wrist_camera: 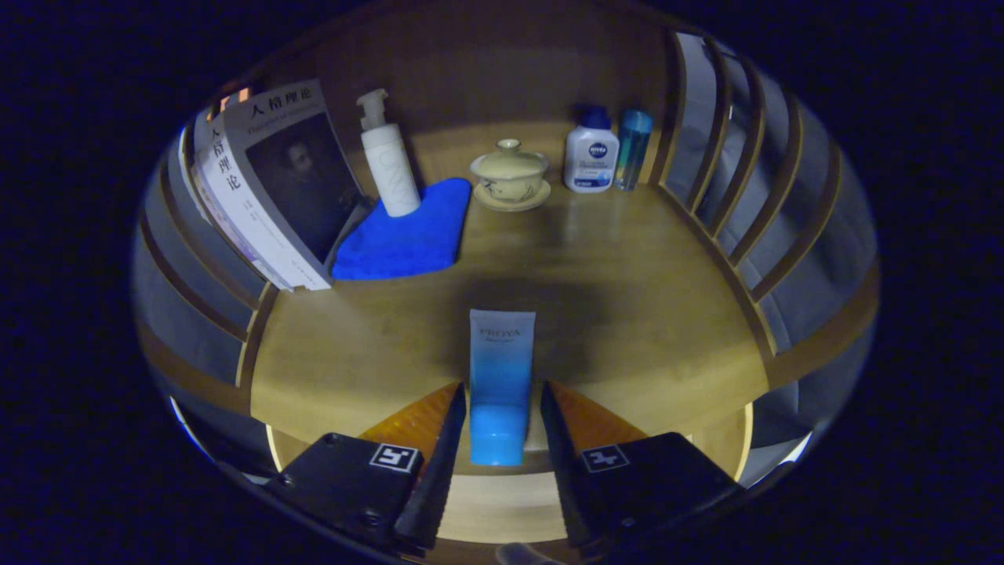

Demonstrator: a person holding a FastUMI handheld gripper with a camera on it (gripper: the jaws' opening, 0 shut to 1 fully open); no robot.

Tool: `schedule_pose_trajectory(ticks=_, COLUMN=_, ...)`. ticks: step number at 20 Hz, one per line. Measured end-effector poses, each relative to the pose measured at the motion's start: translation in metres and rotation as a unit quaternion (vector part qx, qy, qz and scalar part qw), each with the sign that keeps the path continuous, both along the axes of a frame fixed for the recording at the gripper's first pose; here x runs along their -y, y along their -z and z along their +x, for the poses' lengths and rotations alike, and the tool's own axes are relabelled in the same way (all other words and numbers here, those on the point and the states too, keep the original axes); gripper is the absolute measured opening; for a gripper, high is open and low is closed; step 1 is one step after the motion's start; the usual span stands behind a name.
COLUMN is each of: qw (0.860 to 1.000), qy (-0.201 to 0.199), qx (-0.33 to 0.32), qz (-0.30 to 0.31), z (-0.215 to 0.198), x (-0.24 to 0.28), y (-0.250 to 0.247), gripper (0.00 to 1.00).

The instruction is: Pull open the drawer, take out the items inside it, and place them on the countertop above the cabinet.

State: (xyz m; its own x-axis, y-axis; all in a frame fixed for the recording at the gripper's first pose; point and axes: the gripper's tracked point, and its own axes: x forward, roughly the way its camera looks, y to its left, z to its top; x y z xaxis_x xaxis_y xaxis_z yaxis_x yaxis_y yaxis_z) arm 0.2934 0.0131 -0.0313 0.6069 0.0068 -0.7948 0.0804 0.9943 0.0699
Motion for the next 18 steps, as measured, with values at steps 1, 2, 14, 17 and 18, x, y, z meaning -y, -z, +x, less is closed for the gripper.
schedule_pose_trajectory(ticks=1, qw=1.000, qy=-0.004, qx=0.010, qz=0.001, z=-0.002, x=-0.001, y=-0.004, gripper=0.63)
schedule_pose_trajectory(ticks=2, qw=1.000, qy=-0.008, qx=0.020, qz=-0.001, z=-0.005, x=-0.002, y=-0.008, gripper=0.63)
schedule_pose_trajectory(ticks=14, qw=0.984, qy=-0.049, qx=0.174, qz=-0.006, z=-0.111, x=-0.024, y=-0.031, gripper=0.78)
schedule_pose_trajectory(ticks=17, qw=0.971, qy=-0.056, qx=0.234, qz=-0.007, z=-0.146, x=-0.027, y=-0.051, gripper=0.78)
schedule_pose_trajectory(ticks=18, qw=0.965, qy=-0.054, qx=0.258, qz=-0.006, z=-0.158, x=-0.027, y=-0.059, gripper=0.77)
